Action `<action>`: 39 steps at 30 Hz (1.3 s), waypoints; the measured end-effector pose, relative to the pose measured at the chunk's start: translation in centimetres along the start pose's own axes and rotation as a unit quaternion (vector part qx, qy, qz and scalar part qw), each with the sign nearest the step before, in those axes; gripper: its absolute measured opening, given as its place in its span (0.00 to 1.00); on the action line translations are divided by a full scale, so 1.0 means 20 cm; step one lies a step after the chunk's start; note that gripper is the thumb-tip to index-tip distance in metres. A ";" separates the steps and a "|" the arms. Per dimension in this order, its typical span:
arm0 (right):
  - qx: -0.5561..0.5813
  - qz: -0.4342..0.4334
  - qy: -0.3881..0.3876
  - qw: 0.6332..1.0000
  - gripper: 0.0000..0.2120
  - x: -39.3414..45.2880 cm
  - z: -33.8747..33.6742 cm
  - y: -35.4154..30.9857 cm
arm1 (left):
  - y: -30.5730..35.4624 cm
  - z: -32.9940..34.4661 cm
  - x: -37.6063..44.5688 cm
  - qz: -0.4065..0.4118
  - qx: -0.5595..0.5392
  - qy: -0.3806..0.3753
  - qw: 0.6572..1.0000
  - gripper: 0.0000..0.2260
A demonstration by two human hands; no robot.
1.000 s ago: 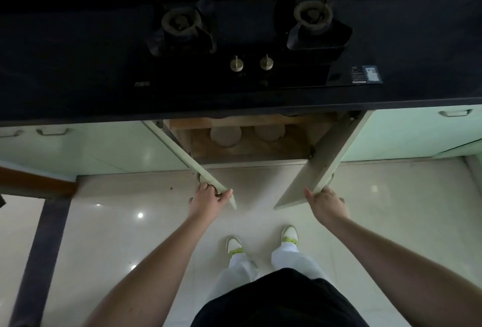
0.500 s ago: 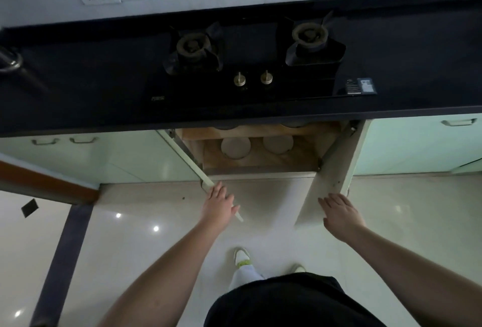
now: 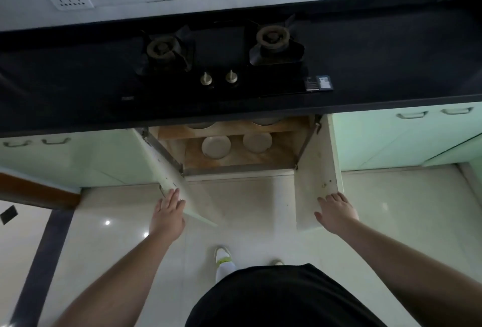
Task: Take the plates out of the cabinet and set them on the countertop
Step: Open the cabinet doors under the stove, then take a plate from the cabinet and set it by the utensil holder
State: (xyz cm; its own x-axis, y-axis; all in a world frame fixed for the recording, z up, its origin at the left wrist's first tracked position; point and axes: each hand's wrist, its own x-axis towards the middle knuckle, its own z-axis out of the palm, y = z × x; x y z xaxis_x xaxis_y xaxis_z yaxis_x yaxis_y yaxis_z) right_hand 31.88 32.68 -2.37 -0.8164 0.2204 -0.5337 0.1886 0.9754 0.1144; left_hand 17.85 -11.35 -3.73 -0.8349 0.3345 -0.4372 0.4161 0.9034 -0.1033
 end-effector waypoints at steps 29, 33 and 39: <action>0.043 -0.100 0.123 0.986 0.28 -0.20 -0.29 -1.02 | -0.68 0.13 -0.44 -0.024 0.043 -0.054 0.997 0.26; 0.053 -0.109 0.128 0.984 0.29 -0.23 -0.32 -1.22 | -0.81 0.16 -0.49 -0.030 0.052 -0.048 0.997 0.26; 0.046 -0.125 0.156 0.979 0.30 -0.25 -0.42 -1.41 | -0.99 0.18 -0.55 -0.051 0.064 -0.050 0.995 0.27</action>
State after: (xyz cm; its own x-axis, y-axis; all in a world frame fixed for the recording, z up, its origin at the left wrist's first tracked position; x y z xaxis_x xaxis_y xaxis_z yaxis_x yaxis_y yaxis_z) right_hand 26.03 4.16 4.02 -0.9678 -0.0187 -0.2511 -0.0009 0.9975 -0.0709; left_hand 20.08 -33.82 -0.22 -0.8377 0.2093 -0.5045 0.3792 0.8877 -0.2613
